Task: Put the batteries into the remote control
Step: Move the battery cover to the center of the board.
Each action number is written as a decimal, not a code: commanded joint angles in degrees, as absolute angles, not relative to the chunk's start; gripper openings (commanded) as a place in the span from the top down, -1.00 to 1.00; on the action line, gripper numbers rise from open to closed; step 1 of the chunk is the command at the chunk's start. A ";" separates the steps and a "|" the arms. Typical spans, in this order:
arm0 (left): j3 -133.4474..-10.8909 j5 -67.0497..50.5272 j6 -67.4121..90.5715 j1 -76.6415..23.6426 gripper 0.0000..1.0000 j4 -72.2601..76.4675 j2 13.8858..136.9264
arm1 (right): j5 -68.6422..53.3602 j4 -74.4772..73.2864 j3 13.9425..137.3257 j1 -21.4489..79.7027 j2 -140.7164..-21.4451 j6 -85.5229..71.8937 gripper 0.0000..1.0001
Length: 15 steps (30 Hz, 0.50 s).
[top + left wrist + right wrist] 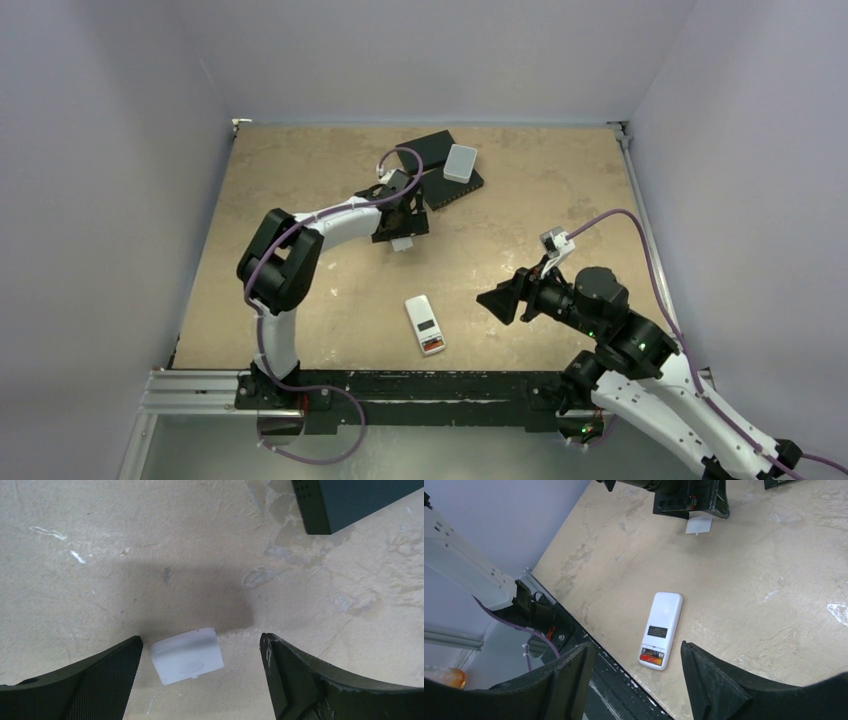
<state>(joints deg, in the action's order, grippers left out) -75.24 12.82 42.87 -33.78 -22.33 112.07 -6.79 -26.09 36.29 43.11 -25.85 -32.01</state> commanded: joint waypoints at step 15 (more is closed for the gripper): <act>-72.25 15.85 43.26 -34.72 -0.74 -25.45 109.59 | -6.77 -24.14 36.30 43.07 -26.02 -30.85 -0.46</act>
<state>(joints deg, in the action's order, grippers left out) -75.05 12.27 42.89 -34.30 -20.40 112.09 -6.81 -26.09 36.29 43.11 -25.87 -31.88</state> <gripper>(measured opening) 0.867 0.726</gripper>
